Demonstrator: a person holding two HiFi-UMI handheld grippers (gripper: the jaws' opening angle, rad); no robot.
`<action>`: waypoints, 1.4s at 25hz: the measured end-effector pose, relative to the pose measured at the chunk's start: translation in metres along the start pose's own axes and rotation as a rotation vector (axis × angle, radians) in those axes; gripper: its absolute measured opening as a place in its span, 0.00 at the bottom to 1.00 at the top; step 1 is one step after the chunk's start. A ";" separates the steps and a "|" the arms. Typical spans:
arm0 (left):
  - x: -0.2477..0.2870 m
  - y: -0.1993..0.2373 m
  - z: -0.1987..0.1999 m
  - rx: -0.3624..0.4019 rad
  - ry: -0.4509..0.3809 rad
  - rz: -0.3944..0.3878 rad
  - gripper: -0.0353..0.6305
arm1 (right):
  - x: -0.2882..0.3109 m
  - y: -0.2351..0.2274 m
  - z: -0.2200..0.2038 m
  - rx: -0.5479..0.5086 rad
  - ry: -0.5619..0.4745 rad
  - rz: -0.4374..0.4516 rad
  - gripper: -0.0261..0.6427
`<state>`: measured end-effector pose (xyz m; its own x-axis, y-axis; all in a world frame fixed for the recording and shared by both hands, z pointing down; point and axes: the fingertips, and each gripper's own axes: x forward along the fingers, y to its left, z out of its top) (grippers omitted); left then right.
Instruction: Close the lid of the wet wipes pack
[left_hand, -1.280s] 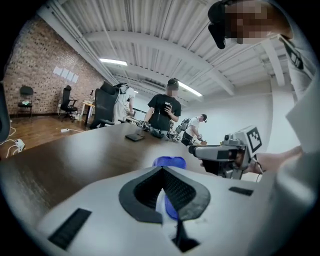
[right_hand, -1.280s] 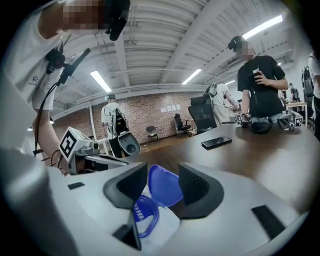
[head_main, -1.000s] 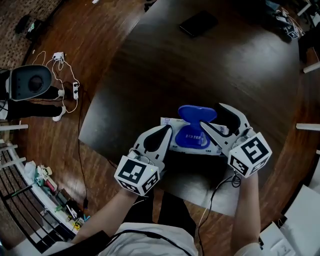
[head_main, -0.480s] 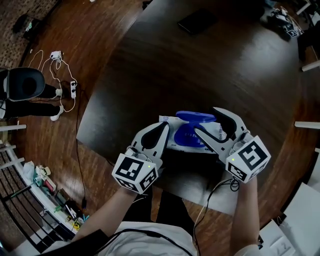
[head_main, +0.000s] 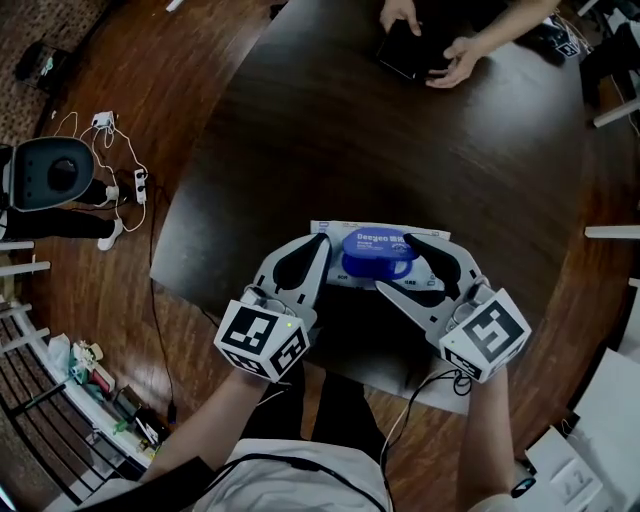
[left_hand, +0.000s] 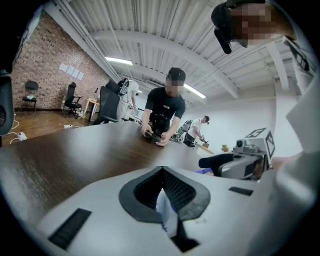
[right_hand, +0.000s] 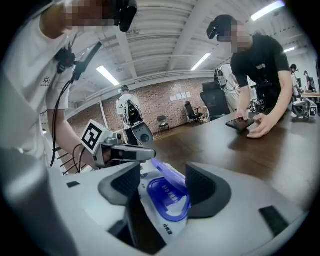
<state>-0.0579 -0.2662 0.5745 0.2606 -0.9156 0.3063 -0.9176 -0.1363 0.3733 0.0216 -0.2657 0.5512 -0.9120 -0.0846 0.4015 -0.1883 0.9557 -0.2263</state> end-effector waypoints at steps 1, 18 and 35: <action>-0.001 0.001 0.000 0.001 -0.001 -0.001 0.05 | 0.001 0.004 -0.002 0.003 0.002 0.003 0.44; -0.027 -0.005 0.008 0.006 -0.016 -0.055 0.05 | 0.022 0.049 -0.044 0.023 0.143 0.017 0.44; -0.051 0.003 0.019 0.028 -0.028 -0.082 0.05 | 0.040 0.045 -0.069 0.114 0.263 -0.049 0.44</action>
<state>-0.0795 -0.2272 0.5434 0.3268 -0.9110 0.2515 -0.9019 -0.2211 0.3710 0.0021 -0.2062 0.6182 -0.7779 -0.0397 0.6271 -0.2829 0.9133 -0.2930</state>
